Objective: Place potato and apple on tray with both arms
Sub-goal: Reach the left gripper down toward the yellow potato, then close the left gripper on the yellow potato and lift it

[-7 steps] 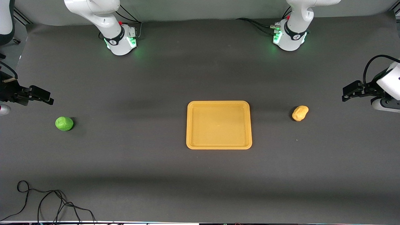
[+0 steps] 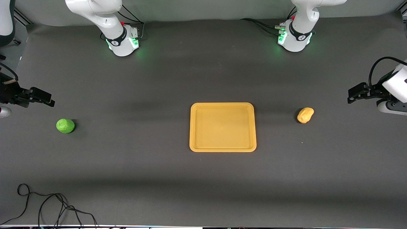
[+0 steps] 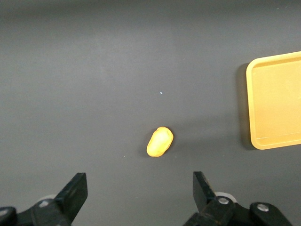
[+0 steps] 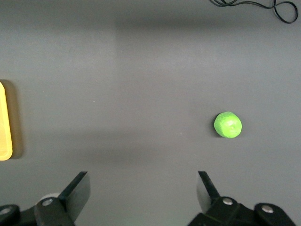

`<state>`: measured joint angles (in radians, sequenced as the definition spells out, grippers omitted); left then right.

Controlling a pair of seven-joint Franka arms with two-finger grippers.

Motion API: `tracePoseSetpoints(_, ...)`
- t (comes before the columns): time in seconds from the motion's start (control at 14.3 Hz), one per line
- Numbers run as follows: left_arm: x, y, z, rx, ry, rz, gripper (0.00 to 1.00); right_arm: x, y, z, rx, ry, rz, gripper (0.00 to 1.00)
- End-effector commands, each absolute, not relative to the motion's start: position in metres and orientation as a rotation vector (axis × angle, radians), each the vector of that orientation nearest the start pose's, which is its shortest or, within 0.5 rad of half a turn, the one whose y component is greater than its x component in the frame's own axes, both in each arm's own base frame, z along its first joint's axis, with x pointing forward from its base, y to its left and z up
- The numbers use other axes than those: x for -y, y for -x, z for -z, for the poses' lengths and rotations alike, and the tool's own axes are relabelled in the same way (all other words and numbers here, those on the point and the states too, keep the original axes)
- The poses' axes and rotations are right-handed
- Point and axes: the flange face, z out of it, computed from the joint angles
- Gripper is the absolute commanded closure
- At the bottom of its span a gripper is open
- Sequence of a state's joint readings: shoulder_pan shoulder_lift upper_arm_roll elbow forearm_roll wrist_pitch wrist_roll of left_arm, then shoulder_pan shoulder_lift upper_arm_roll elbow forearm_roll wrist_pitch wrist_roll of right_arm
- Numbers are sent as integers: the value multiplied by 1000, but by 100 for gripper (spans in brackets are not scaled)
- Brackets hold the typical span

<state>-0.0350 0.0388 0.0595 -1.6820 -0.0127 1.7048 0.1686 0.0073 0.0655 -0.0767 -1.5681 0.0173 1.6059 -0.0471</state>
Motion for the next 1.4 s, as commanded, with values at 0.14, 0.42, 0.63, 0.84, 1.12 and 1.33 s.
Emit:
tracePoseSetpoints(0.14,-26,-565,-442,-253,3147,-14,3,37,-578,-598,-61,3105,-40,0)
tracePoseSetpoints(0.42,-17,-551,-344,-504,3134,-261,3,37,-576,-597,-49,3106,-47,0)
tracePoseSetpoints(0.63,-4,-548,-268,-663,3141,-456,4,59,-566,-577,-103,3106,-110,0)
tracePoseSetpoints(0.84,2,-542,-223,-769,3125,-574,5,113,-555,-567,-97,3101,-111,0)
tracePoseSetpoints(1.12,9,-544,-179,-811,3111,-575,7,212,-524,-547,-27,3102,-59,0)
tracePoseSetpoints(1.33,8,-546,-188,-802,3119,-603,43,253,-504,-535,18,3100,-41,0)
